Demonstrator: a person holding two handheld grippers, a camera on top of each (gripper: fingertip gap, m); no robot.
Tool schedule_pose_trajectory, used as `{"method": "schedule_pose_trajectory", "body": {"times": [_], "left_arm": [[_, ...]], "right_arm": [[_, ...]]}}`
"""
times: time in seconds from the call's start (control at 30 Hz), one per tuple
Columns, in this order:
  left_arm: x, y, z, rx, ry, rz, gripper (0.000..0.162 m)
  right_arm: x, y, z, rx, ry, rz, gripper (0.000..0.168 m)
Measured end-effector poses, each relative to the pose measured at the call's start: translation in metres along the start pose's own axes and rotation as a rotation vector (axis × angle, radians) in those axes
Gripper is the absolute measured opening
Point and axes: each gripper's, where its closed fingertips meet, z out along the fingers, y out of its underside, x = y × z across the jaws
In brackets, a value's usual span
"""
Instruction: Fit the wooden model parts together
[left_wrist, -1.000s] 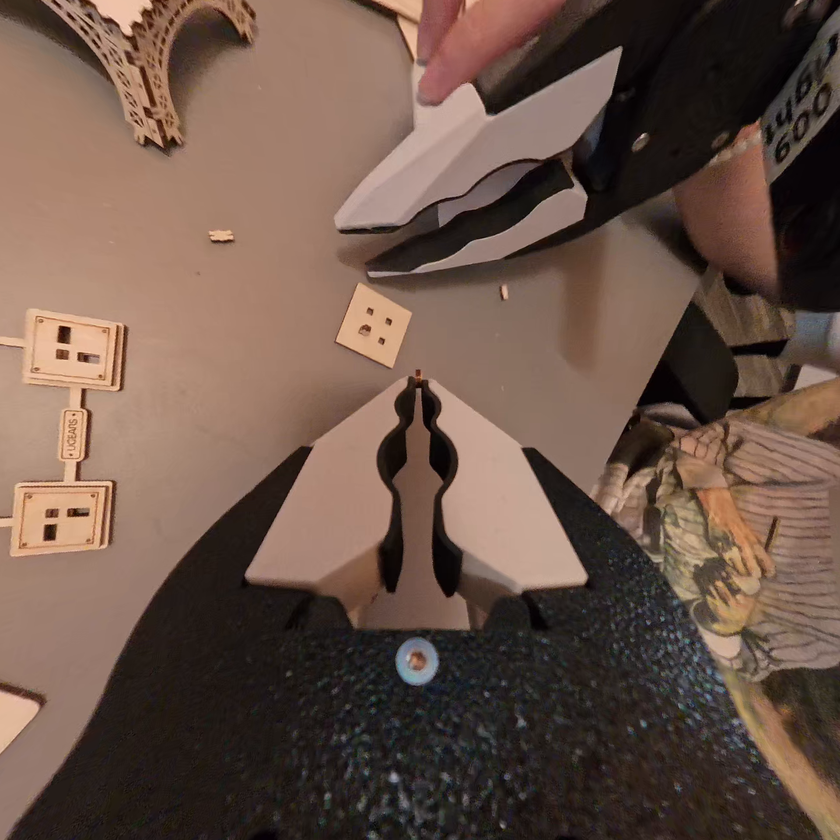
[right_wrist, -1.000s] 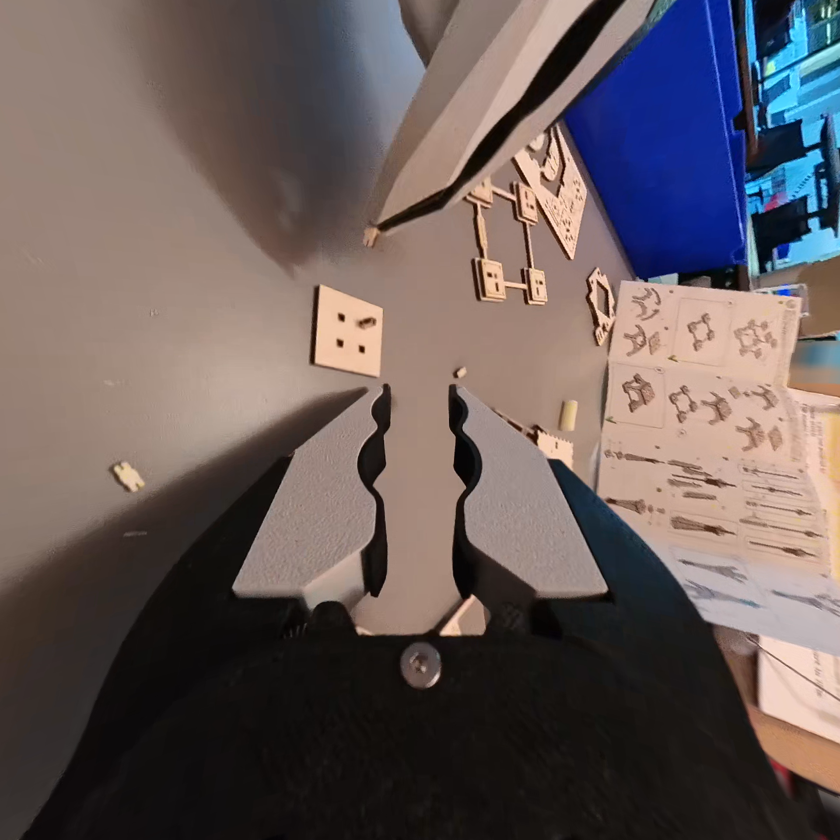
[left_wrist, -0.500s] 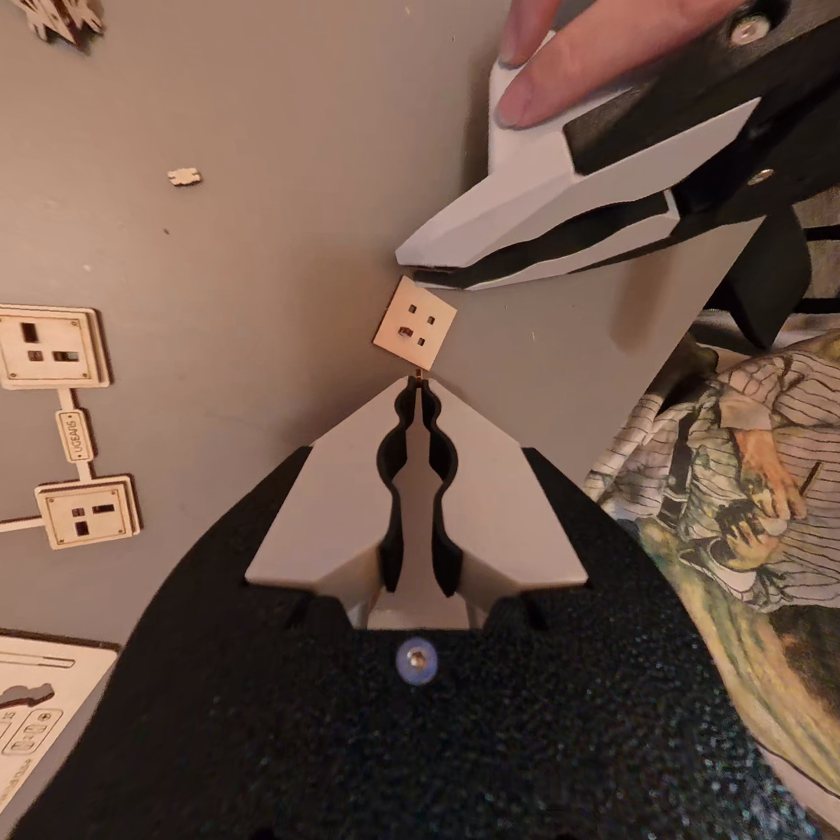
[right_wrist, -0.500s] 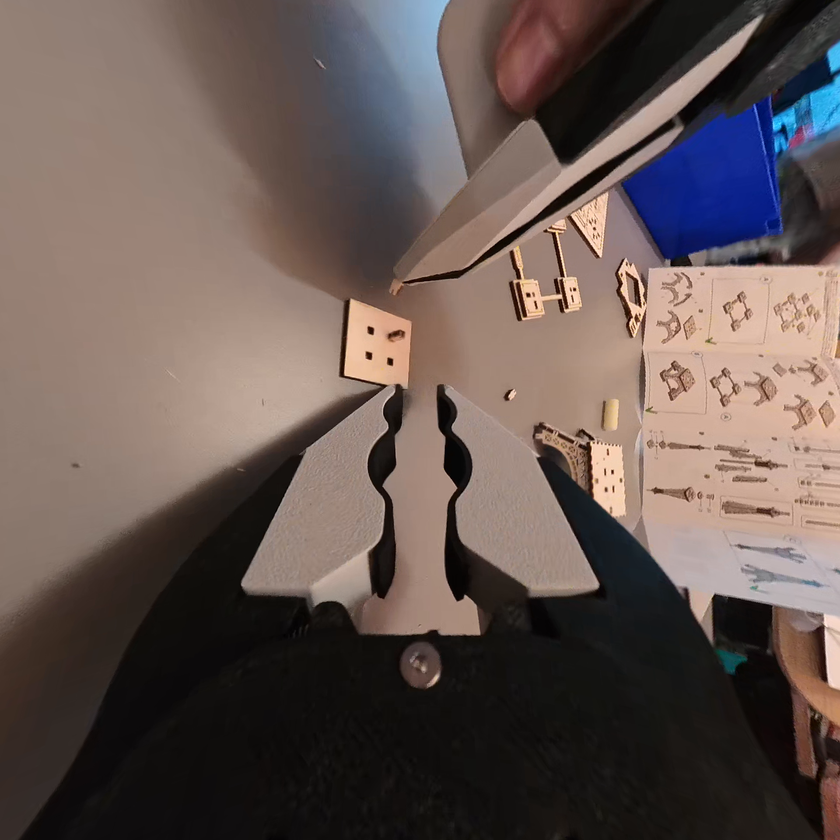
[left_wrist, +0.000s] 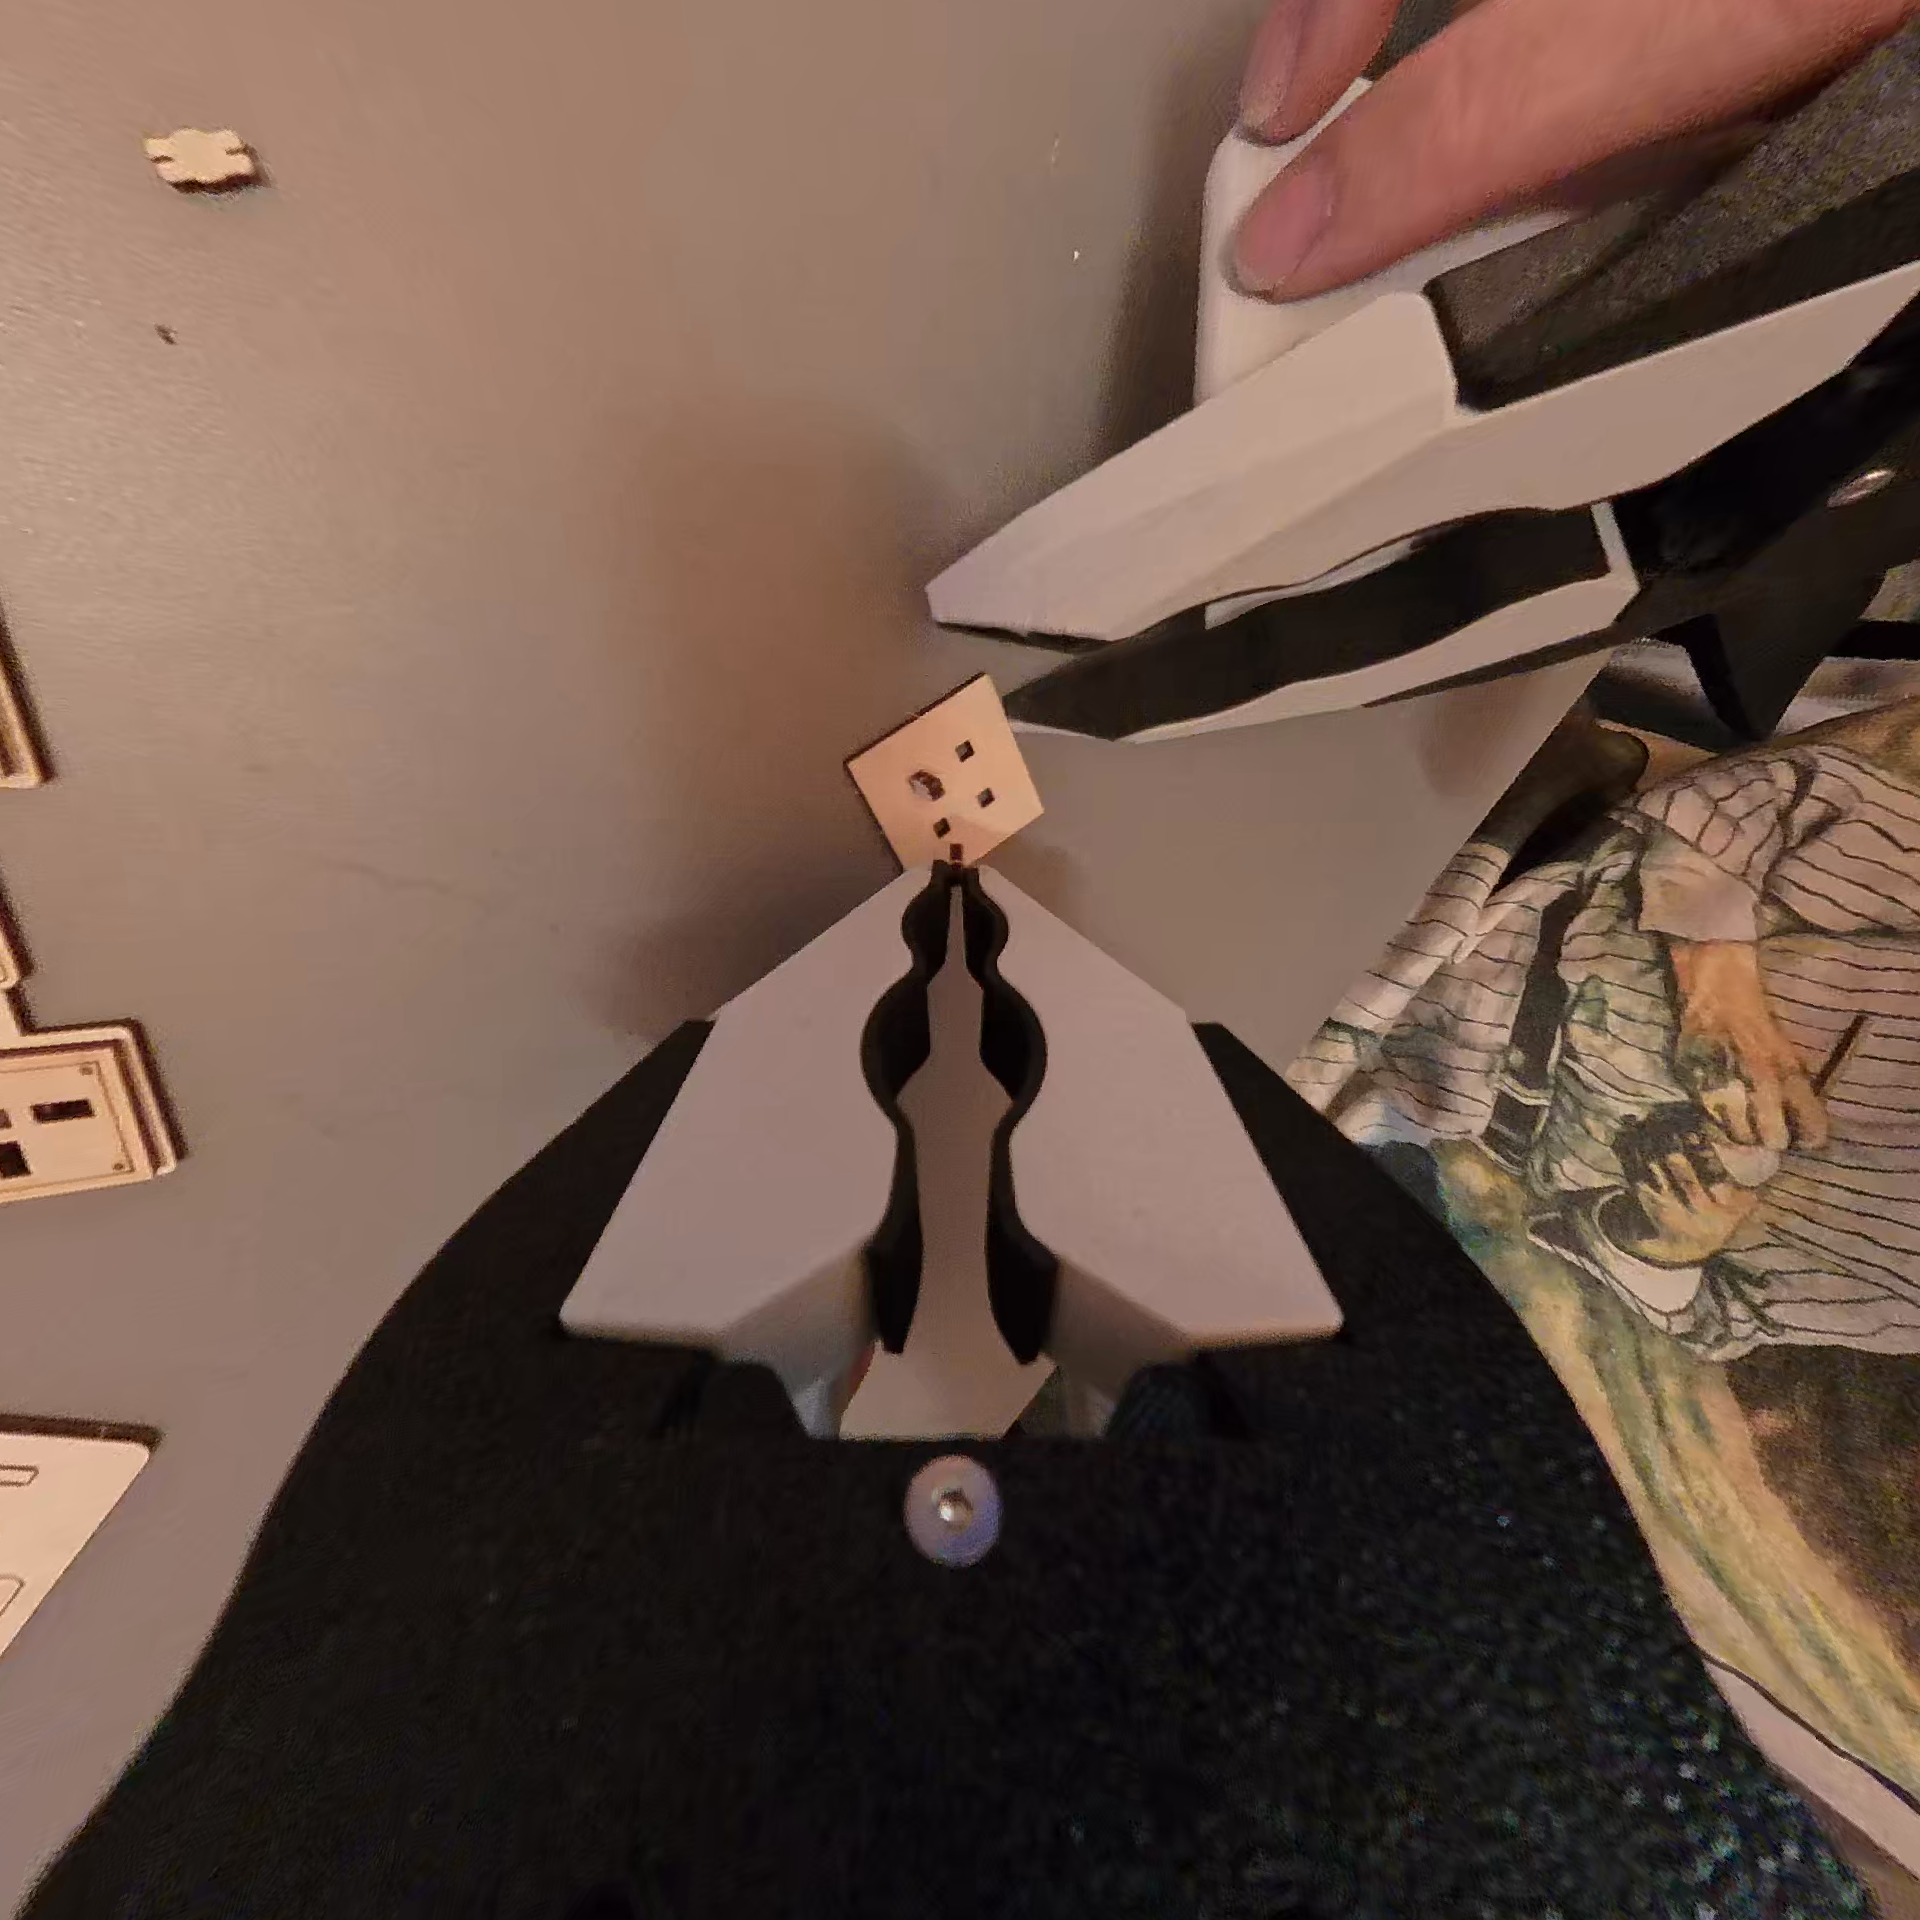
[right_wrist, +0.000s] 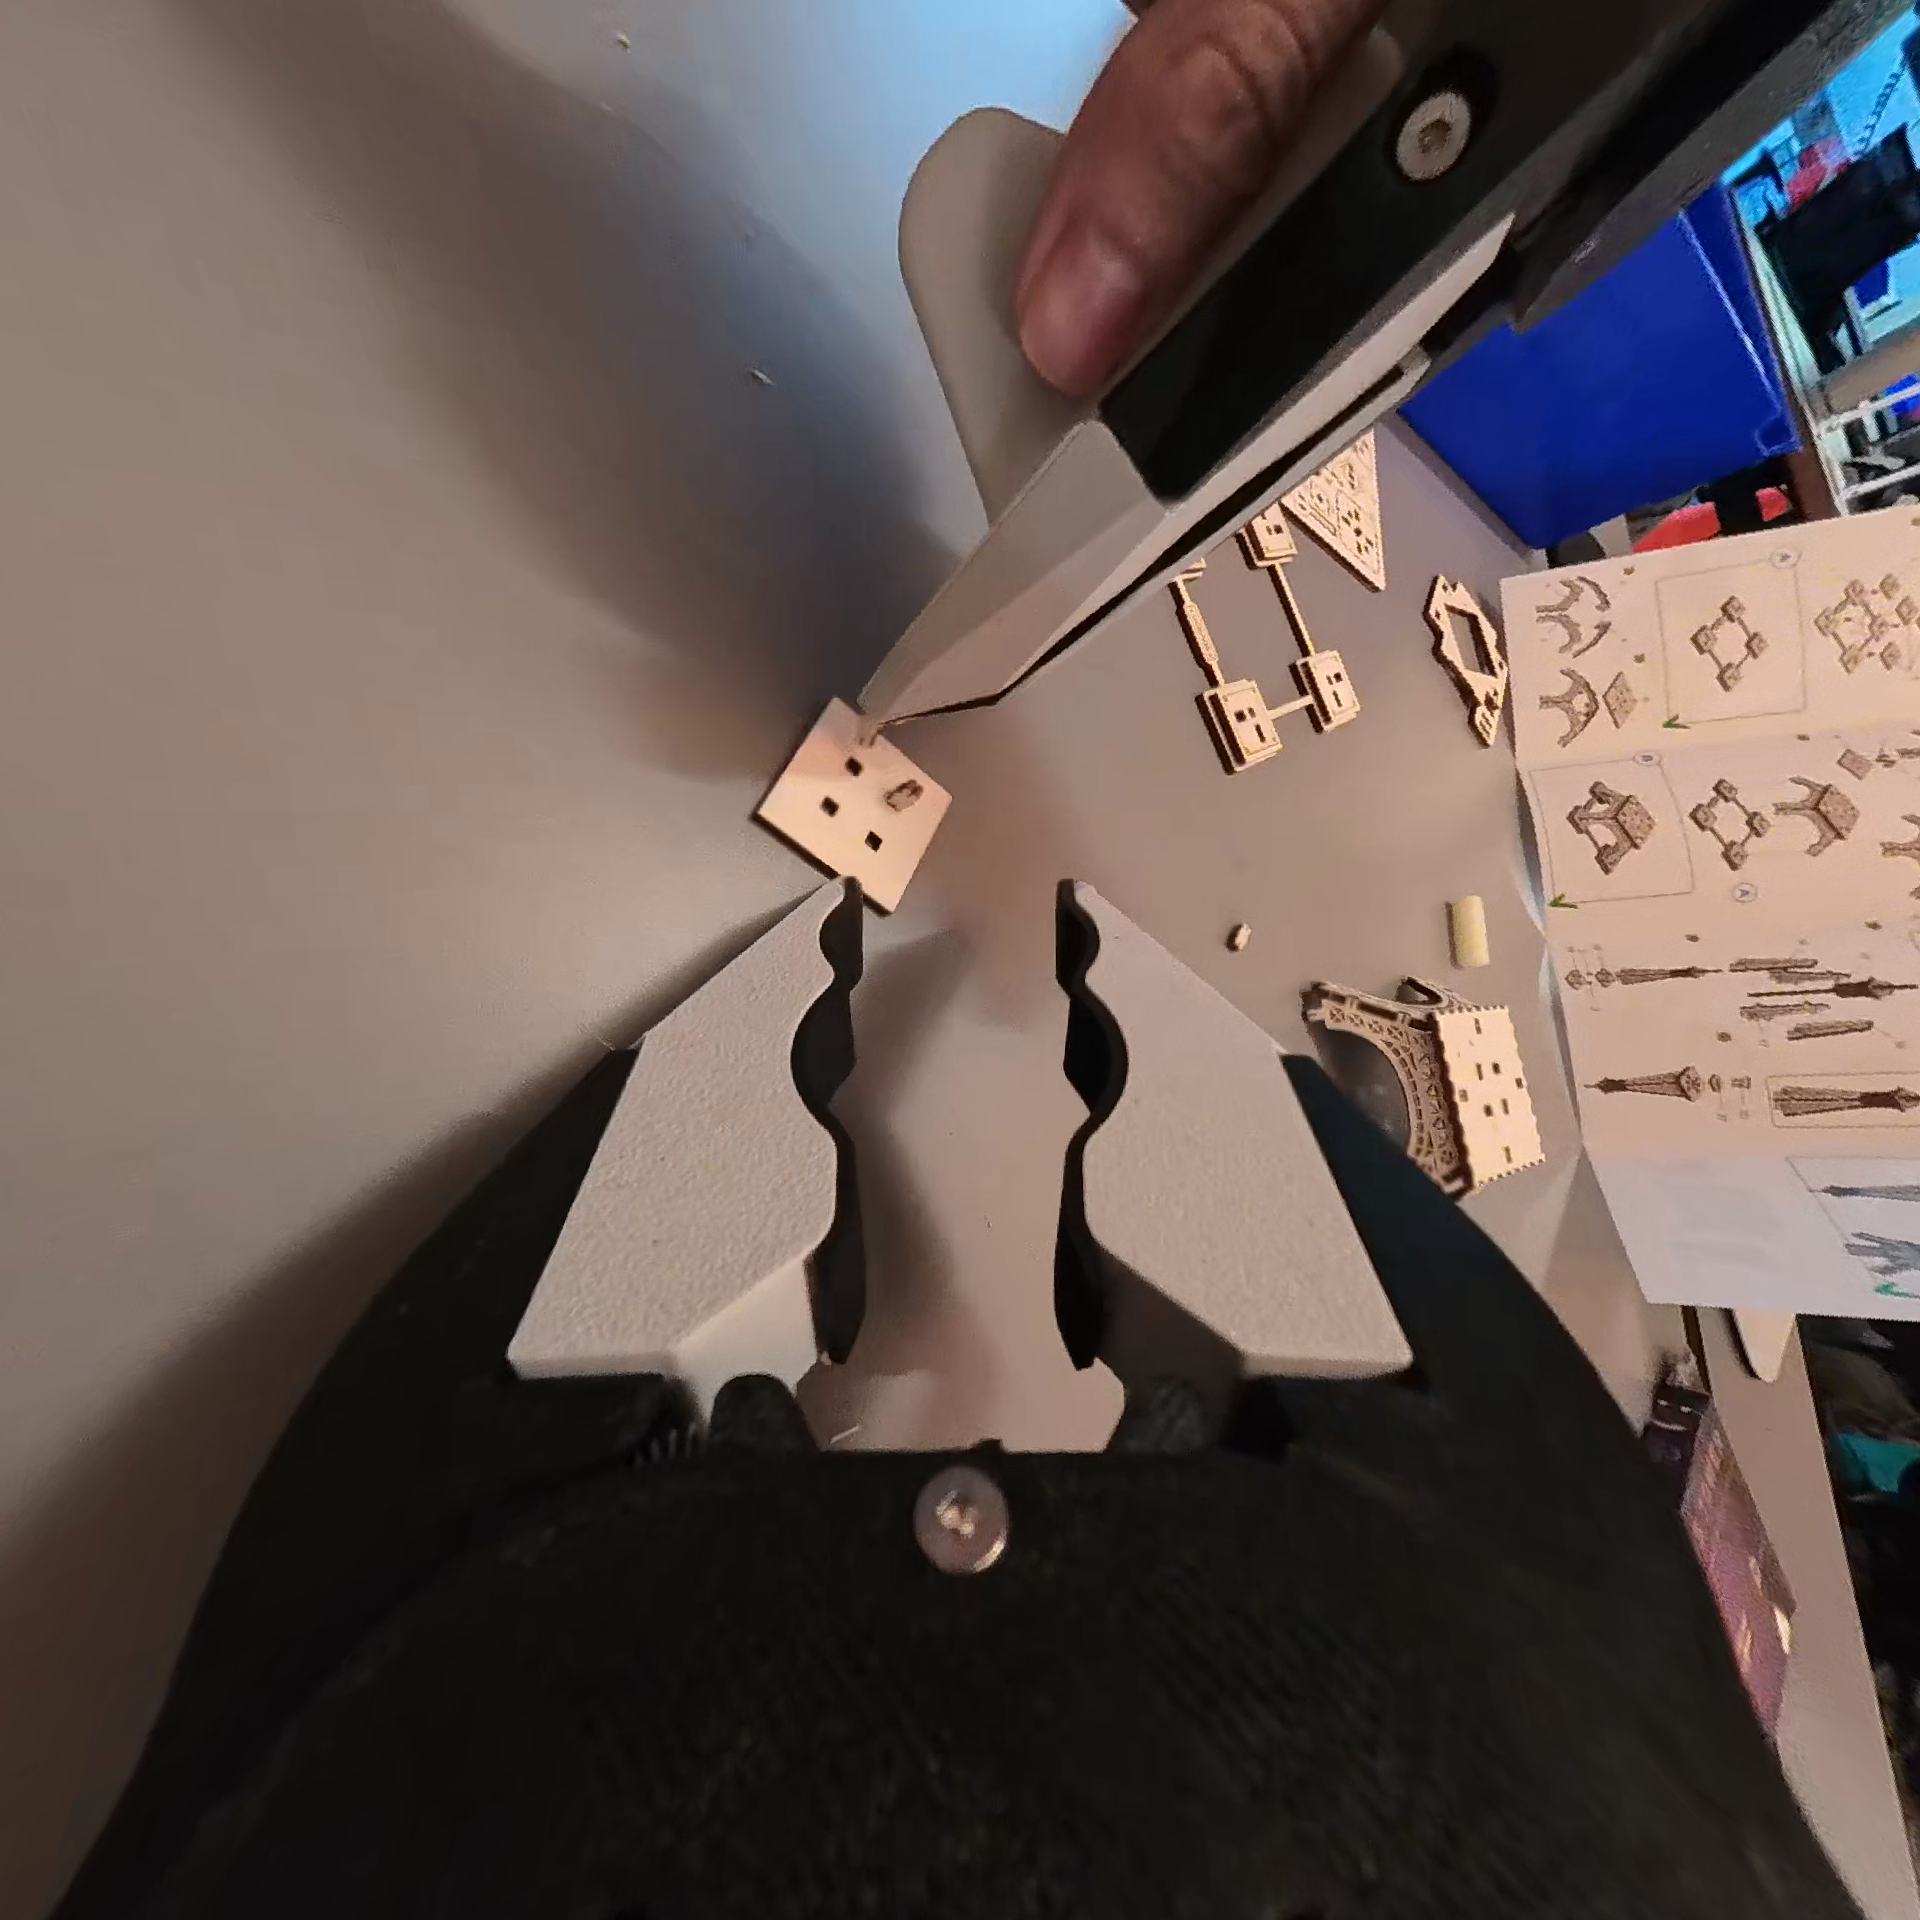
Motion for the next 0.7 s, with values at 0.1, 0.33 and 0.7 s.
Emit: {"method": "schedule_pose_trajectory", "body": {"times": [0.1,0.33,0.7], "left_arm": [[-0.001,0.005,0.004,-0.033,-0.010,0.001,0.000],[-0.003,0.001,0.003,-0.039,-0.038,0.012,0.000],[-0.003,-0.004,0.003,-0.077,-0.066,0.065,0.000]], "right_arm": [[0.000,-0.001,0.000,-0.003,0.006,-0.007,0.037],[-0.008,-0.006,0.001,0.043,-0.030,0.030,0.035],[-0.015,-0.011,0.000,0.065,-0.044,-0.080,0.000]]}}
